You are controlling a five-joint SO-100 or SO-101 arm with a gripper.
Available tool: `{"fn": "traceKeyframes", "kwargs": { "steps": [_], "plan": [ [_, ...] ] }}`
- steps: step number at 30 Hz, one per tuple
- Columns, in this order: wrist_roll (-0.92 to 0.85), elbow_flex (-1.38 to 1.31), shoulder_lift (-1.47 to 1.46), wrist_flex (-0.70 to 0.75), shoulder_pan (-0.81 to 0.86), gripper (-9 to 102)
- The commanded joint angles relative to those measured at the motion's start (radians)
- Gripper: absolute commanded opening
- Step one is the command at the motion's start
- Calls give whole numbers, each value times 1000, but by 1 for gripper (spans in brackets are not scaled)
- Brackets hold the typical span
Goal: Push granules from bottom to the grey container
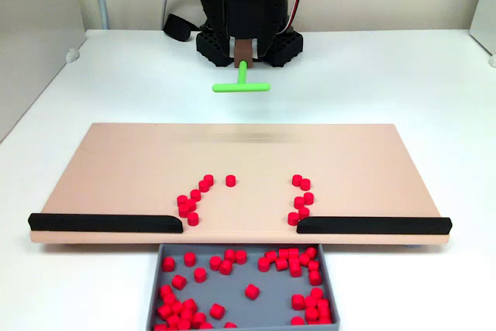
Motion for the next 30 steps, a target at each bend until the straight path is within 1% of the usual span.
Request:
{"fn": "traceKeyframes", "kwargs": {
  "steps": [1, 24, 28, 30],
  "plan": [
    [-11, -8, -3, -8, -3, 1],
    [-15, -2, -12, -9, -3, 1],
    [-17, 64, 8, -100, 0, 1],
    [-35, 83, 11, -112, 3, 0]
  ]
}}
